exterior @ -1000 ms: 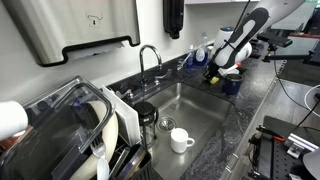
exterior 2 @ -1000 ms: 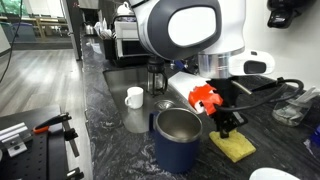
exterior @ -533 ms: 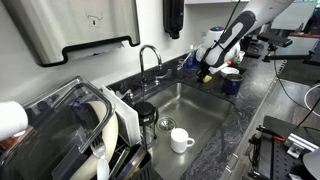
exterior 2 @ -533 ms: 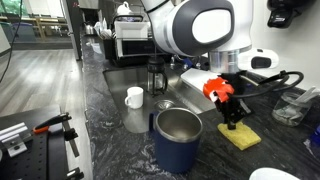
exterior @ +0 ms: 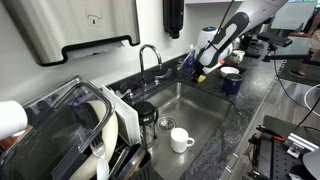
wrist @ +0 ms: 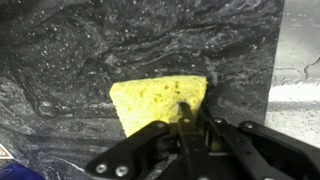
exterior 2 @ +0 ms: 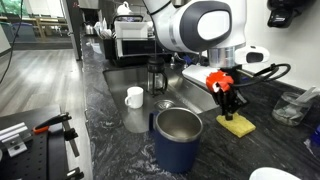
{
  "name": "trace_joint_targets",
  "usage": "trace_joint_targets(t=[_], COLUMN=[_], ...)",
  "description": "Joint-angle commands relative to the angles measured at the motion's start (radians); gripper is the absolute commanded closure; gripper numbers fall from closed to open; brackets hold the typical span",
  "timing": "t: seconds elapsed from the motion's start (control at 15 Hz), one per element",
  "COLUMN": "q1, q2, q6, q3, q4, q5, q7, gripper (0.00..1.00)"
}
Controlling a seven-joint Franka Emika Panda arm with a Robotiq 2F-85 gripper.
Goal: Take the kitchen sponge out of the white bowl and use it to scrub the counter
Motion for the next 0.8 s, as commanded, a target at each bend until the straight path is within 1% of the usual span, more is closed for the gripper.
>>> trace_joint_targets(t=[0.0,0.27,0.4,0.47,0.73], q1=[-0.015,-0.030,-0.034,-0.037,-0.050], q2=[-0.056,-0.142,-0.173,-0.179,-0.155], q6=[0.006,0.031,0.035,0.034,0.028], q3=[0.038,0.041,0.021,0.010,-0.033], q4=[-0.096,-0.217,-0.261,-0.272,-0.236], q5=[-0.011,-0.012,-0.017,-0.020,-0.027], q7=[-0.041,-0.085,-0.077,-0.070,-0.036], gripper=[0.97,0.97,0.97,0.97,0.97])
